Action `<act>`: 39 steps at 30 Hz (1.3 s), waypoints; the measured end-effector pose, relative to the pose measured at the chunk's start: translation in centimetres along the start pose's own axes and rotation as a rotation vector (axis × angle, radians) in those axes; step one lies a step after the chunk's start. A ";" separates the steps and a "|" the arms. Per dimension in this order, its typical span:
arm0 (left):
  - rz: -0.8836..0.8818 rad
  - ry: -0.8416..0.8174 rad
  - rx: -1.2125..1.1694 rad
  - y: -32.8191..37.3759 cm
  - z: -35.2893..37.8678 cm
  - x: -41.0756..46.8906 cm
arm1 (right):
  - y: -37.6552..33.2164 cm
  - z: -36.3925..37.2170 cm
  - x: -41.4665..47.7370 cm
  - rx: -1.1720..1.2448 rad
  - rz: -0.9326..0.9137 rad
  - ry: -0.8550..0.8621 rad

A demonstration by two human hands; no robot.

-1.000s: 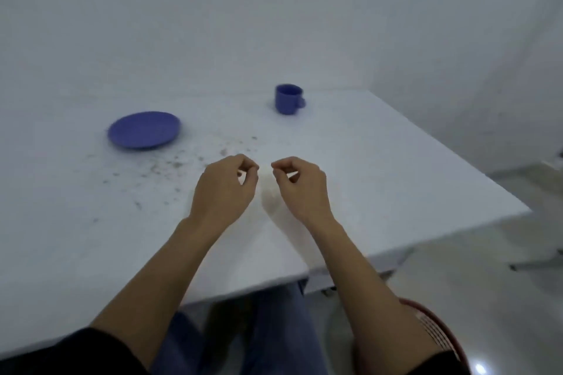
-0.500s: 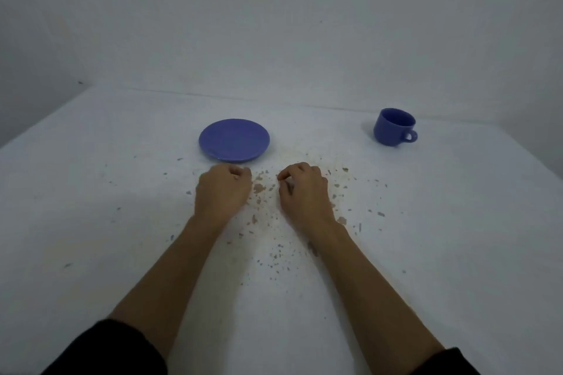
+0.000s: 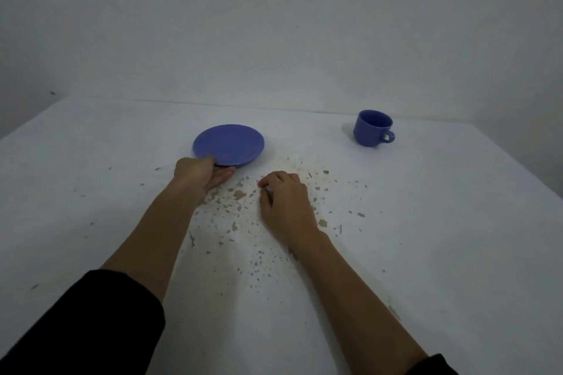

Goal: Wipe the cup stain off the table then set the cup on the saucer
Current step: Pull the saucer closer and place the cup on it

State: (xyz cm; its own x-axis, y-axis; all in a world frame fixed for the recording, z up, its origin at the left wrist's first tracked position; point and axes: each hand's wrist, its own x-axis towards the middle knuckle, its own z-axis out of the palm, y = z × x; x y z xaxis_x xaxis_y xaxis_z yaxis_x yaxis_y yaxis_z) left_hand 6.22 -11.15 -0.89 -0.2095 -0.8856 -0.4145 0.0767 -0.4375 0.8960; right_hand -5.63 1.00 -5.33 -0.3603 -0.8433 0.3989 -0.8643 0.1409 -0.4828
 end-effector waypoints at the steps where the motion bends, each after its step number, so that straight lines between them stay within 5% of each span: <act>1: 0.006 -0.025 0.025 0.0 0.7 -0.2 | 0.0 0.1 0.0 0.001 -0.010 0.008; 12: -0.005 -0.183 0.311 0.4 7.7 0.0 | 0.8 0.0 -1.4 0.007 -0.082 0.021; 25: 0.070 -0.095 0.396 -1.1 6.5 -0.8 | 0.8 -0.5 -1.5 0.043 -0.086 0.029; 30: 0.571 0.119 0.624 -4.0 6.0 -4.9 | 2.7 -3.7 -2.0 0.166 0.109 0.050; 36: 0.884 -0.274 0.995 -8.9 11.8 -7.1 | 8.4 -8.6 -1.4 0.192 0.363 0.217; 39: 1.037 -0.335 1.068 -10.6 13.2 -6.8 | 11.5 -10.7 -0.5 0.175 0.476 0.269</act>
State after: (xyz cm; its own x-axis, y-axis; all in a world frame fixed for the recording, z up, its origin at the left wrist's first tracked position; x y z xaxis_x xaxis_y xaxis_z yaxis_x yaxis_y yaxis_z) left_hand -6.00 1.60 -5.45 -0.7235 -0.5819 0.3714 -0.3629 0.7783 0.5124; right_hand -19.16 8.60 -2.72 -0.7919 -0.5431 0.2793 -0.5223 0.3652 -0.7706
